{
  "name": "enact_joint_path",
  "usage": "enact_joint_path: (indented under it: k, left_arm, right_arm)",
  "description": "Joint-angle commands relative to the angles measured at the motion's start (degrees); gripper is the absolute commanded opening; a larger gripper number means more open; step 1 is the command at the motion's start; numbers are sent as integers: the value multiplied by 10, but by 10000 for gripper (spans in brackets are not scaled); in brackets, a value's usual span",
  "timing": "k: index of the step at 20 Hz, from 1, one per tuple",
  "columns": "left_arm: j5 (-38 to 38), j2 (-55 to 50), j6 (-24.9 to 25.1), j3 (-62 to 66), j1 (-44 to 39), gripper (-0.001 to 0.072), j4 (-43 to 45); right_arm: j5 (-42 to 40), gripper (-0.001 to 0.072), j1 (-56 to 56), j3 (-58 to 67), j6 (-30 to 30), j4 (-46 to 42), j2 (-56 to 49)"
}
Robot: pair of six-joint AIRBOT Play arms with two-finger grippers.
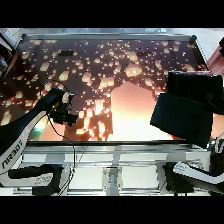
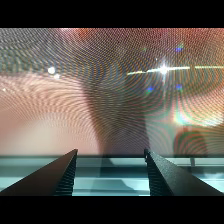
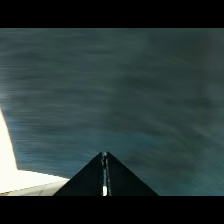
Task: Fold the clothes and pants, and hang the long-sleeved shirts on hangers.
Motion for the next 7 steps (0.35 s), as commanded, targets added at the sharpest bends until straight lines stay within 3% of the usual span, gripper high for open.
enact_joint_path:
  k: [1, 7]
  left_arm:
    - [0, 0, 0, 0, 1, 498, 0]
    - [0, 0, 0, 0, 1, 498, 0]
  right_arm:
    - [-46, 27, 123, 0, -17, 55, 20]
    - [-82, 27, 359, 0, -16, 25, 11]
